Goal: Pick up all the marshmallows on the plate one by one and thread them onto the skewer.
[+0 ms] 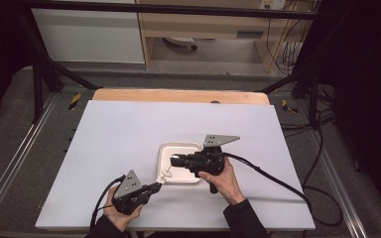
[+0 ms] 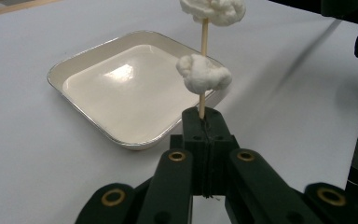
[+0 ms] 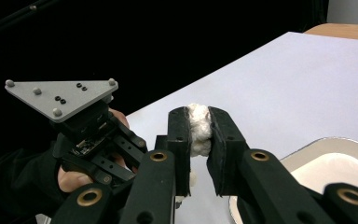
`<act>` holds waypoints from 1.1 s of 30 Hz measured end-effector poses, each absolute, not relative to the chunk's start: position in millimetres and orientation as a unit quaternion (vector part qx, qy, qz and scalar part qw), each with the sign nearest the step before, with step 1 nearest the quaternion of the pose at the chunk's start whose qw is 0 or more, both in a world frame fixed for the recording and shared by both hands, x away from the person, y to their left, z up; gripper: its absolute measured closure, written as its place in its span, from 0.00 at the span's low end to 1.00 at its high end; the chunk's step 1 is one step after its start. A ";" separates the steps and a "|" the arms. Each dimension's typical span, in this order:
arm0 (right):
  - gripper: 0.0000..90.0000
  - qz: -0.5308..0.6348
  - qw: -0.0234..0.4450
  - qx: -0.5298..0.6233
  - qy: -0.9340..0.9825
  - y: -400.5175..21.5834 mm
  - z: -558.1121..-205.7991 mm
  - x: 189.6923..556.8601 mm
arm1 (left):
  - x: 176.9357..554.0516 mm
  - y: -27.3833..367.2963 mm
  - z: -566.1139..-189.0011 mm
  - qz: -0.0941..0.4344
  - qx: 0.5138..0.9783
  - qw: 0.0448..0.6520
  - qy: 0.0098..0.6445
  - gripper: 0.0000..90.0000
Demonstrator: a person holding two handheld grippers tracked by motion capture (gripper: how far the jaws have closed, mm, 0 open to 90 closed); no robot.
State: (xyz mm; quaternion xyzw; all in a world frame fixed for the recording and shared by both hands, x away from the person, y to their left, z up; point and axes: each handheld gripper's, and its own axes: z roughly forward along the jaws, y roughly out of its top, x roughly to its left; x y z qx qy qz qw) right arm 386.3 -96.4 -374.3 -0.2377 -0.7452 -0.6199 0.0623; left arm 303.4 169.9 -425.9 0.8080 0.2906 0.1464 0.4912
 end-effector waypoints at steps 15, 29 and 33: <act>0.90 -0.622 0.065 -0.233 -0.745 -95.6 -377.4 384.2 | 303.1 169.7 -426.0 0.150 0.809 0.490 0.289 0.99; 0.91 -0.618 0.065 -0.231 -0.749 -93.9 -381.5 383.1 | 303.6 169.2 -426.8 0.149 0.812 0.485 0.287 0.99; 0.91 -0.616 0.068 -0.231 -0.750 -93.5 -382.1 382.9 | 303.7 168.8 -426.9 0.147 0.813 0.484 0.288 0.99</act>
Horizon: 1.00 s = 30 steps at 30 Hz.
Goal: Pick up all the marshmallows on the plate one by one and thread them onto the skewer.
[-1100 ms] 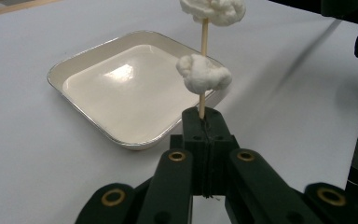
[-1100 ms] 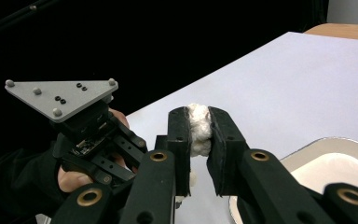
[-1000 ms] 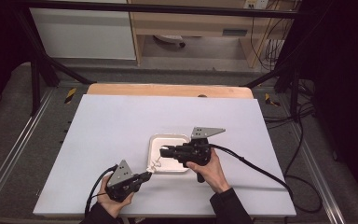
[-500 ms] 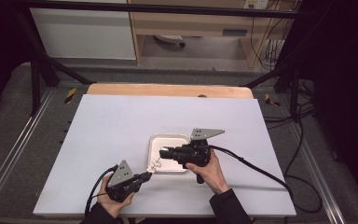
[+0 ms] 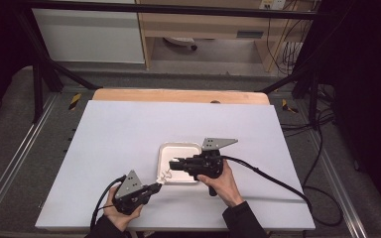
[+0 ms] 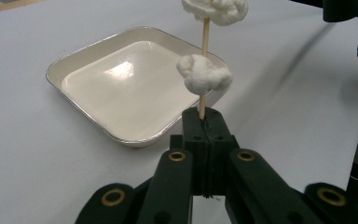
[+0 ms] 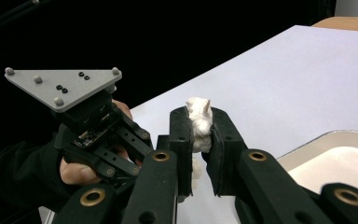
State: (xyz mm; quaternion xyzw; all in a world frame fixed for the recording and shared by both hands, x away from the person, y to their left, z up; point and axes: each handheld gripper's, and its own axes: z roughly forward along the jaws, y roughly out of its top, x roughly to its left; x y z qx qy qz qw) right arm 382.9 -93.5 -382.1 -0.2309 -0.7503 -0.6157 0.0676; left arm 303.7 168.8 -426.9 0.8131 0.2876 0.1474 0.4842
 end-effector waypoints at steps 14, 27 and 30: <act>0.92 -0.609 0.069 -0.226 -0.757 -92.4 -385.2 381.7 | 304.2 169.2 -426.8 0.150 0.815 0.480 0.288 0.99; 0.89 -0.605 0.057 -0.232 -0.760 -93.6 -384.5 383.7 | 305.7 166.1 -426.1 0.148 0.816 0.483 0.281 0.99; 0.83 -0.606 0.045 -0.236 -0.758 -95.4 -381.5 383.1 | 305.7 166.8 -425.2 0.149 0.812 0.489 0.282 0.99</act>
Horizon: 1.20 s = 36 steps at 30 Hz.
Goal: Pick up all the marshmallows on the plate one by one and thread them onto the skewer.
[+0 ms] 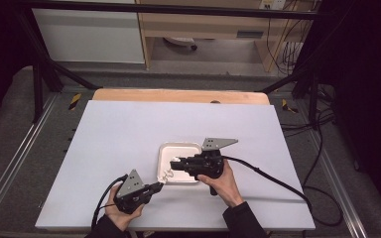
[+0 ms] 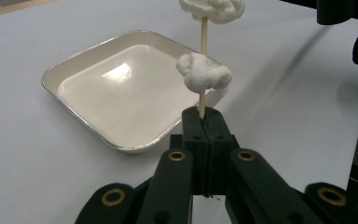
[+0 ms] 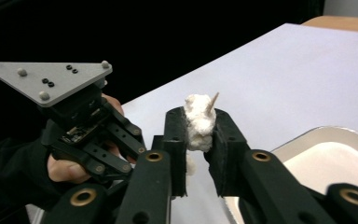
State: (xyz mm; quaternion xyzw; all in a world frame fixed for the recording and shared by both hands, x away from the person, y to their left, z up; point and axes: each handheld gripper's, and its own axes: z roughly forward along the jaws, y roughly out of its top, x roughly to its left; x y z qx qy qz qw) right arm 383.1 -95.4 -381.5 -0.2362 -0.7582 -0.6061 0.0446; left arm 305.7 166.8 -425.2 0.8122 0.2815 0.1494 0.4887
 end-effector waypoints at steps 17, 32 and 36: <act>0.18 -0.569 -0.029 -0.279 -0.773 -117.2 -393.1 382.3 | 308.2 171.5 -426.4 0.152 0.805 0.491 0.297 0.99; 0.02 -0.472 -0.094 -0.337 -0.809 -163.3 -426.6 379.5 | 316.4 180.5 -420.5 0.139 0.802 0.478 0.328 0.99; 0.01 -0.454 -0.104 -0.339 -0.818 -179.8 -432.5 376.5 | 319.9 181.1 -416.9 0.135 0.805 0.472 0.335 0.99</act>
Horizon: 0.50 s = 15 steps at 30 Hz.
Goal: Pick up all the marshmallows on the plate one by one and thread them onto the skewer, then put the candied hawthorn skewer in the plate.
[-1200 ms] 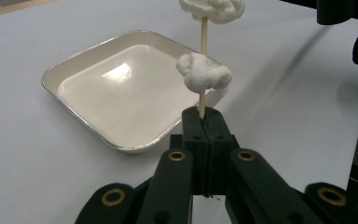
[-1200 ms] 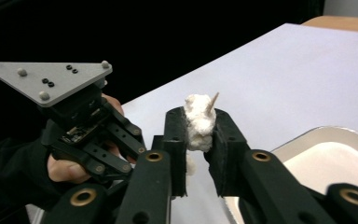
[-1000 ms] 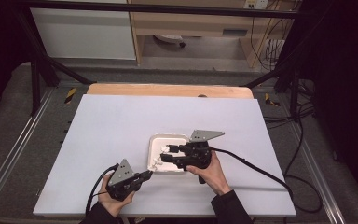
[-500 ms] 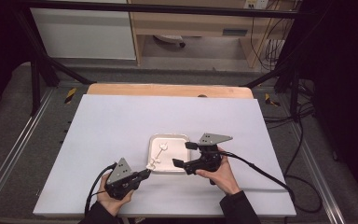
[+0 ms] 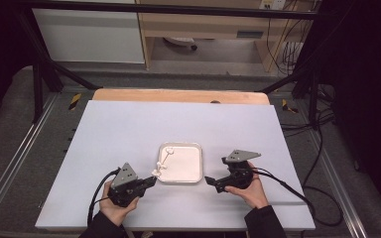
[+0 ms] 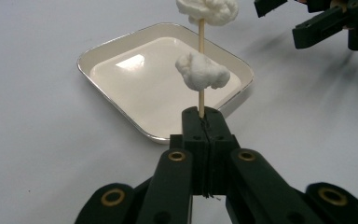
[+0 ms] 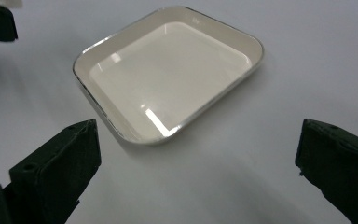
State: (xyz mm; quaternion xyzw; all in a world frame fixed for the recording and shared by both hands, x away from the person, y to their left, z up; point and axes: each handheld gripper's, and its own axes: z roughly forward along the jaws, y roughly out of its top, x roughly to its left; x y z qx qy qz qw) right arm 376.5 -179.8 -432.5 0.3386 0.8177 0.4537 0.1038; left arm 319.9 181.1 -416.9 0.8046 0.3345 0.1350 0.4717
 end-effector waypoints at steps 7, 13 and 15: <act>0.01 0.445 0.109 0.341 0.821 -205.3 -440.0 371.0 | 327.3 181.0 -410.5 0.128 0.811 0.458 0.342 0.99; 0.01 0.444 0.111 0.357 0.814 -222.1 -445.1 367.5 | 335.1 180.2 -406.5 0.121 0.815 0.446 0.349 0.99; 0.01 0.441 0.111 0.361 0.814 -225.8 -446.5 366.4 | 338.3 179.1 -405.0 0.120 0.817 0.443 0.350 0.99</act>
